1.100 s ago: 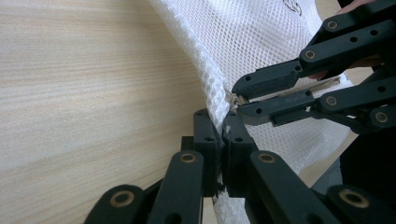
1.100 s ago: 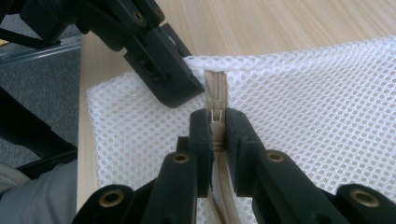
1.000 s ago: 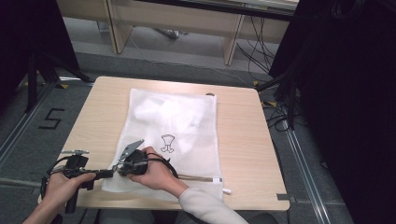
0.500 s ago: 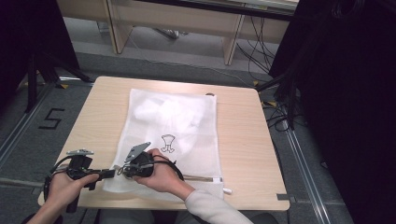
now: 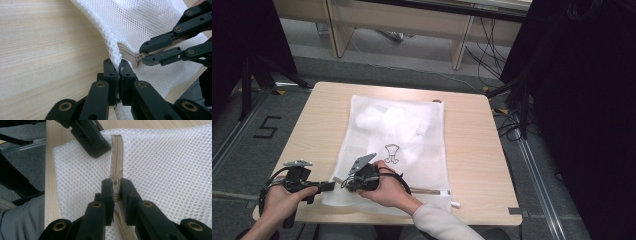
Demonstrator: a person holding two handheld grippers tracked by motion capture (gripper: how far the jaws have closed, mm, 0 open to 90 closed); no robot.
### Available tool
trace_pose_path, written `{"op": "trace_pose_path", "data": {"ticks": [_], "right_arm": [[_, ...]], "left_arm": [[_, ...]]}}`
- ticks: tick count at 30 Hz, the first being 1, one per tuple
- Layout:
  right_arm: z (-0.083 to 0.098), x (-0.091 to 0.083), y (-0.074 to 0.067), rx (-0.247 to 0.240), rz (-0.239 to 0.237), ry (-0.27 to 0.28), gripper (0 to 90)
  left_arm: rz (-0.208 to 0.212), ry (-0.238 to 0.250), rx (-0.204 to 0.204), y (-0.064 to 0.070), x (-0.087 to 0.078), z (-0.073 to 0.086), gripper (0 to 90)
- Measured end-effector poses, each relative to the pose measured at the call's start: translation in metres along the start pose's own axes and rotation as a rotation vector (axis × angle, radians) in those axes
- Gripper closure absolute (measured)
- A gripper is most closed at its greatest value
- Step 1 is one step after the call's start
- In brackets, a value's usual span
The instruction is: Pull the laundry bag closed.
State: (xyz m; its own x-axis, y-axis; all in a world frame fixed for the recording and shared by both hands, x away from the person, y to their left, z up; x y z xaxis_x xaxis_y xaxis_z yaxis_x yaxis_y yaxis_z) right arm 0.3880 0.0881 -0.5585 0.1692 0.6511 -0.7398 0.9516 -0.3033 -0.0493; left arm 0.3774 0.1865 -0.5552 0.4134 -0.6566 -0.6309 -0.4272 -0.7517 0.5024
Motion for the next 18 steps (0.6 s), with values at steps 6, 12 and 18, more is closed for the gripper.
{"op": "trace_pose_path", "data": {"ticks": [6,12,18], "right_arm": [[0.0043,-0.0019,0.0031,-0.015,0.000,-0.011,82.4],[0.0064,-0.0027,0.0031,-0.008,-0.005,-0.011,82.4],[0.0077,-0.0035,0.0031,-0.003,-0.007,-0.018,82.5]], "left_arm": [[0.000,-0.018,0.004,-0.0027,-0.0015,0.0013,85.8],[0.002,-0.019,-0.005,-0.0028,-0.0013,0.0019,85.7],[-0.002,-0.019,-0.003,-0.0031,-0.0009,0.0019,85.7]]}}
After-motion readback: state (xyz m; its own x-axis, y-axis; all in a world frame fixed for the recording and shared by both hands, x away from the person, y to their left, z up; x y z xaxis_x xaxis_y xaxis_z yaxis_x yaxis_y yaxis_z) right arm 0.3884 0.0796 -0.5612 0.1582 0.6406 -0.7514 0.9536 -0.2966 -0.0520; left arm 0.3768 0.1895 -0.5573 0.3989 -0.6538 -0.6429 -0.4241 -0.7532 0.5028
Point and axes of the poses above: each handheld gripper's, and its own axes: x roughly forward along the jaws, z roughly out of its underside, y roughly to its right, the point moved 10 cm from there along x, roughly forward along the jaws, and after that the axes turned 4 degrees about z, right-handed, at the moved point
